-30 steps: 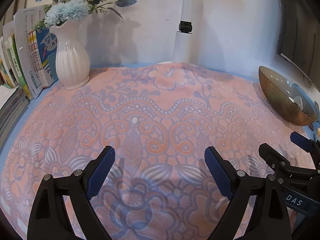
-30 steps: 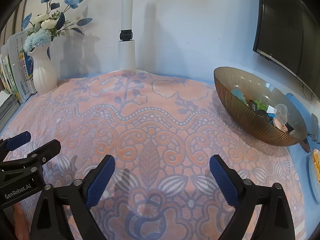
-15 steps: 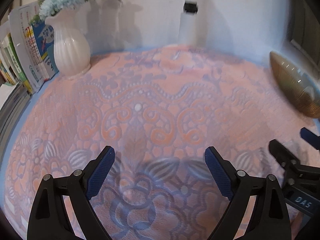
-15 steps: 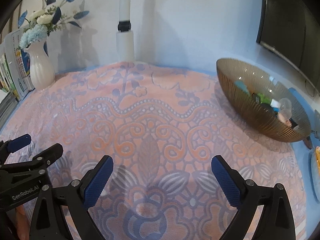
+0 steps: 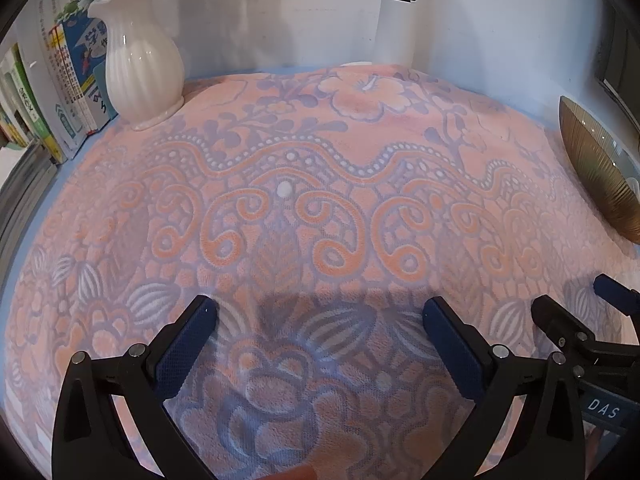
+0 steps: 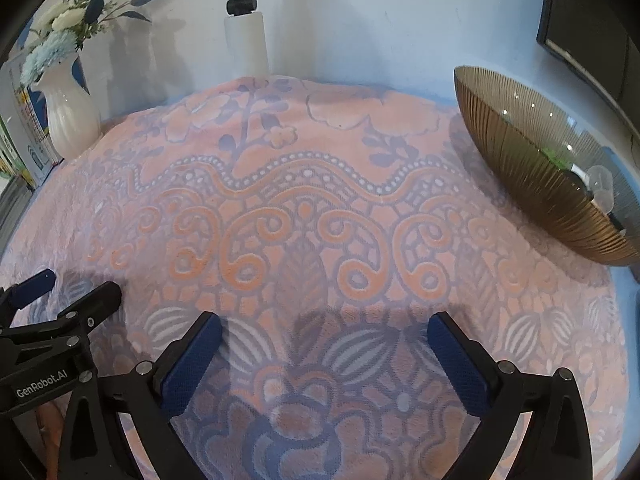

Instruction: Organize rigid objects

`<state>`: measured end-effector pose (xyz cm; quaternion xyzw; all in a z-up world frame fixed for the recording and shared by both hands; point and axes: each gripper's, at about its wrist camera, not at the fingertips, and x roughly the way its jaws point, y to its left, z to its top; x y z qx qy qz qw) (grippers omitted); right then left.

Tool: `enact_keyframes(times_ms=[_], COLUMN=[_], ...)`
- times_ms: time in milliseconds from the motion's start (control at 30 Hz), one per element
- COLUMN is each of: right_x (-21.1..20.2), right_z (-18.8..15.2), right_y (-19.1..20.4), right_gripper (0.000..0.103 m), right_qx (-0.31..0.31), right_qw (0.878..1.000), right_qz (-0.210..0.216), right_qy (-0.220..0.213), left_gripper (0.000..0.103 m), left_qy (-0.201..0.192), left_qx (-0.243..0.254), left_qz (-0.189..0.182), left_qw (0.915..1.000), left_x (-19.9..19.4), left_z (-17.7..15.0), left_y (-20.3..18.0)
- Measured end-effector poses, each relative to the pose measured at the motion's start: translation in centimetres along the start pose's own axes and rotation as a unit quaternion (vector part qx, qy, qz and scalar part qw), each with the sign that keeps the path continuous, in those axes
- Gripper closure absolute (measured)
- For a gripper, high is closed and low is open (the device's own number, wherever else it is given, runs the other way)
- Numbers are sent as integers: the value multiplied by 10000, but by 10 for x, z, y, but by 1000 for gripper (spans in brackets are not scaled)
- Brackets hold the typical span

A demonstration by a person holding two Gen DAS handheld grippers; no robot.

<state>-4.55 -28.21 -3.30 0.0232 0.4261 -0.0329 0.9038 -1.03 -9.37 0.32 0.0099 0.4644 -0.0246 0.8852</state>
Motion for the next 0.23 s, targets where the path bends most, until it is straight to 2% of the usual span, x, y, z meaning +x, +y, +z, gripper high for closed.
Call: enact_keyframes(times_ms=[233], right_x=[0], right_z=[1], right_y=[0], right_gripper=[0], right_qx=[-16], right_qw=[10000], right_qz=[6], right_qy=[4], left_gripper=[0], left_qy=[-12], left_qx=[0], left_qz=[6], left_qw=[10000], left_x=[1], left_z=[4], left_y=[-2])
